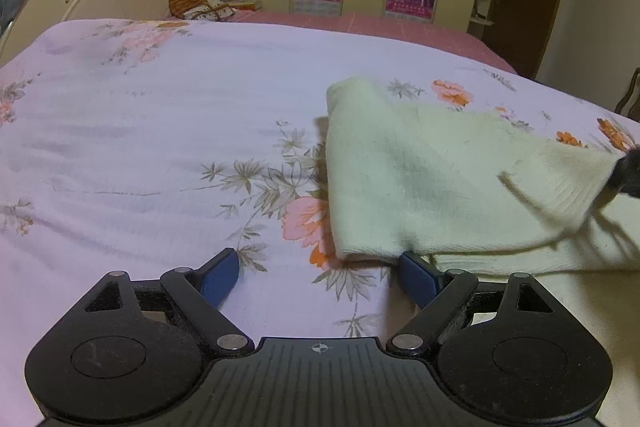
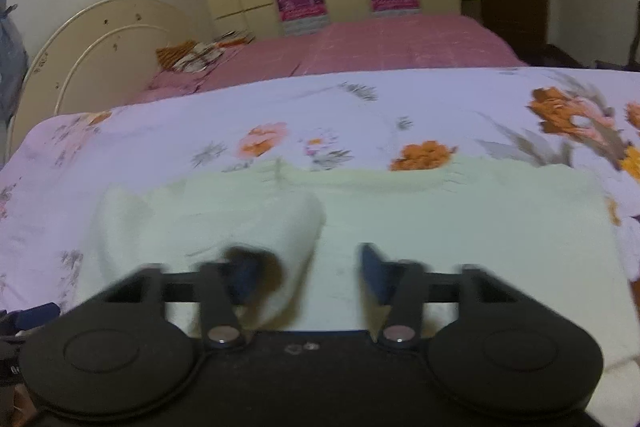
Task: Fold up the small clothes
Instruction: 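Grasp the ribbed hem of the sweater with the right gripper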
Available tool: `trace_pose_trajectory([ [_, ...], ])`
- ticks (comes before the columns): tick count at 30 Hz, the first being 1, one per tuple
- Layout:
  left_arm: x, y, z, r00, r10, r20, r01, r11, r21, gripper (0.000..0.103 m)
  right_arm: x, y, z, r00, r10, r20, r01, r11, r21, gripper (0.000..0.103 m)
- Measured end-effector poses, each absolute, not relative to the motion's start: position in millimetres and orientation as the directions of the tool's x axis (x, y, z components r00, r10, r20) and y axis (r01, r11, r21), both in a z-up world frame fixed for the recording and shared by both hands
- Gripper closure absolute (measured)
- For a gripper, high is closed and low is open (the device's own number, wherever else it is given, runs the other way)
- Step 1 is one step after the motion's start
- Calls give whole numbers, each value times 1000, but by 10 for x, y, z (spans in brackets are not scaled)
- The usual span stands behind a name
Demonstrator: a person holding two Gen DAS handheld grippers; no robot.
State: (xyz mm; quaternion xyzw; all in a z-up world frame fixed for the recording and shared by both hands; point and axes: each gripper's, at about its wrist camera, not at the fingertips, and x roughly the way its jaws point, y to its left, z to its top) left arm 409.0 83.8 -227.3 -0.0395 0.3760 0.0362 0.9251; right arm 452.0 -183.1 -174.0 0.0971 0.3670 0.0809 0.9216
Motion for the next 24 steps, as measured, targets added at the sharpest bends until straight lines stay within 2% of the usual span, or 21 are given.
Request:
trace_pose_trajectory([
  [1,4095,842,-2274,715,37,-698,-96,994,-46,17,4508,-1916,-1735,727,223,-650,-43,959,280,91],
  [3,4102,857,-2270,715,33,-698,-100,993,-55,17,4445,-2180,-1701,759,200,-620,83,915,396,89],
  [5,4111,890,-2252,715,24,-699,-111,991,-79,17,4327,-2519,-1739,771,157,-617,228,837,497,92],
  [7,4111,925,-2209,716,7,-698,-124,985,-118,17,4236,-2683,-1860,720,165,-674,291,810,509,92],
  [9,4093,948,-2126,735,-37,-677,-120,976,-184,18,4165,-2700,-1918,677,206,-706,263,828,495,90],
  [10,4100,927,-2090,744,-49,-667,-109,975,-194,18,4133,-2685,-1880,682,206,-702,239,844,480,79],
  [11,4125,878,-2066,746,-56,-663,-91,979,-185,17,4106,-2655,-1815,693,177,-699,214,875,434,72],
  [12,4159,821,-2058,743,-66,-666,-66,983,-171,17,4096,-2588,-1741,712,118,-692,193,915,354,56],
  [13,4190,755,-2065,736,-68,-673,-46,988,-149,17,4093,-2517,-1693,729,77,-680,174,940,293,33],
  [14,4201,700,-2075,732,-59,-679,-34,992,-123,17,4115,-2460,-1661,742,57,-668,149,958,247,25],
  [15,4185,657,-2085,732,-52,-680,-23,995,-101,17,4156,-2383,-1638,748,45,-662,114,974,196,25],
  [16,4173,631,-2093,729,-44,-683,-19,996,-84,17,4203,-2332,-1628,747,32,-664,85,986,143,31],
  [18,4150,629,-2152,716,-40,-697,-23,996,-81,18,4252,-2180,-1650,742,-8,-670,41,999,33,33],
  [21,4122,662,-2162,733,-9,-681,-50,997,-66,18,4352,-2181,-1740,720,26,-694,5,999,43,41],
  [24,4145,725,-2145,761,7,-649,-71,995,-73,18,4206,-2113,-1709,729,57,-682,-11,997,72,38],
])
